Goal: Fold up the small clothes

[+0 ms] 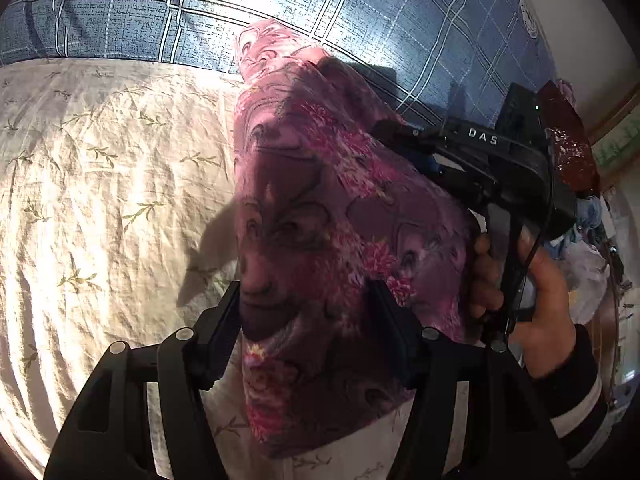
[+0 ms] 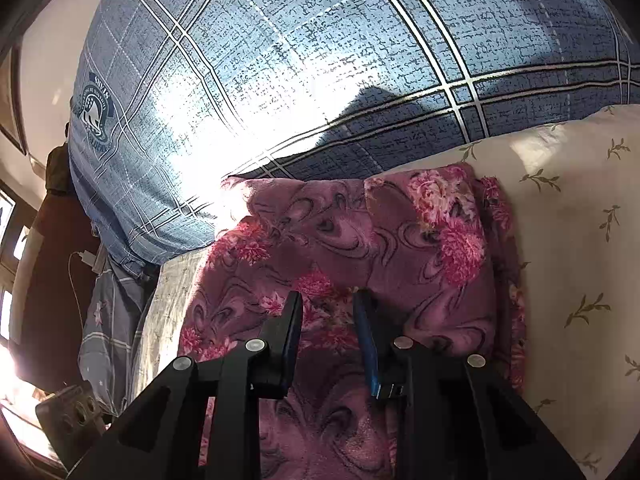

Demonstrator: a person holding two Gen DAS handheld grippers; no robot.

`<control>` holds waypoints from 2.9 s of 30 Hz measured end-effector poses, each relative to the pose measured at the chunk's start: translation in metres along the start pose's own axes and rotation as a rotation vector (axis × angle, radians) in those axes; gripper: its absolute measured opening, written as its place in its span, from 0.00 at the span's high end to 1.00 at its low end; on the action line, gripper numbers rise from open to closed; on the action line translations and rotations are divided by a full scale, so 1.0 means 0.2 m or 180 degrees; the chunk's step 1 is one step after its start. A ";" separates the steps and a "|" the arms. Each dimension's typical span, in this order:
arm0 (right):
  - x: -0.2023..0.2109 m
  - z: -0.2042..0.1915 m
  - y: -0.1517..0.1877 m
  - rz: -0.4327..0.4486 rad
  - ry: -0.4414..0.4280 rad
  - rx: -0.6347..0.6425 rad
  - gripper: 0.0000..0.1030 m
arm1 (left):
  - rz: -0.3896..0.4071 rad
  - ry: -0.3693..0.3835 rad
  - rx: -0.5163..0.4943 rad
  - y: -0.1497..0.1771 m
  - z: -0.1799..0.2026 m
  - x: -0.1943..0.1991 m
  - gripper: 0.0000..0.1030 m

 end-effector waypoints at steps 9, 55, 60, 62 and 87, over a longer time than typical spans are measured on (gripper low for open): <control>-0.34 -0.35 -0.07 -0.0550 -0.0338 0.0640 0.69 | 0.0130 0.0279 0.0085 0.05 -0.02 -0.01 0.41; 0.25 0.05 0.27 0.0273 -0.0284 0.0118 0.77 | 0.0123 -0.0414 0.0225 -0.31 0.08 -0.13 0.71; 0.40 -0.07 0.33 0.0358 -0.0283 0.0214 0.77 | 0.0221 -0.0421 0.0093 -0.19 0.15 0.05 0.71; 0.46 -0.13 0.37 0.0398 -0.0283 0.0244 0.77 | 0.0250 -0.0411 0.0063 -0.13 0.15 0.13 0.72; 0.49 0.29 0.28 0.0602 0.0070 -0.0818 0.51 | -0.0032 -0.0141 0.0530 -0.18 -0.08 0.13 0.48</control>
Point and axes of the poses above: each gripper's, at about its wrist camera, not at the fingertips, and x roughly against the way its jaws point, z to its right, y to its underside, the point moved 10 cm from there along -x, roughly the way its jaws point, and after that the axes turned 2 degrees about x, right-handed, at the moved point
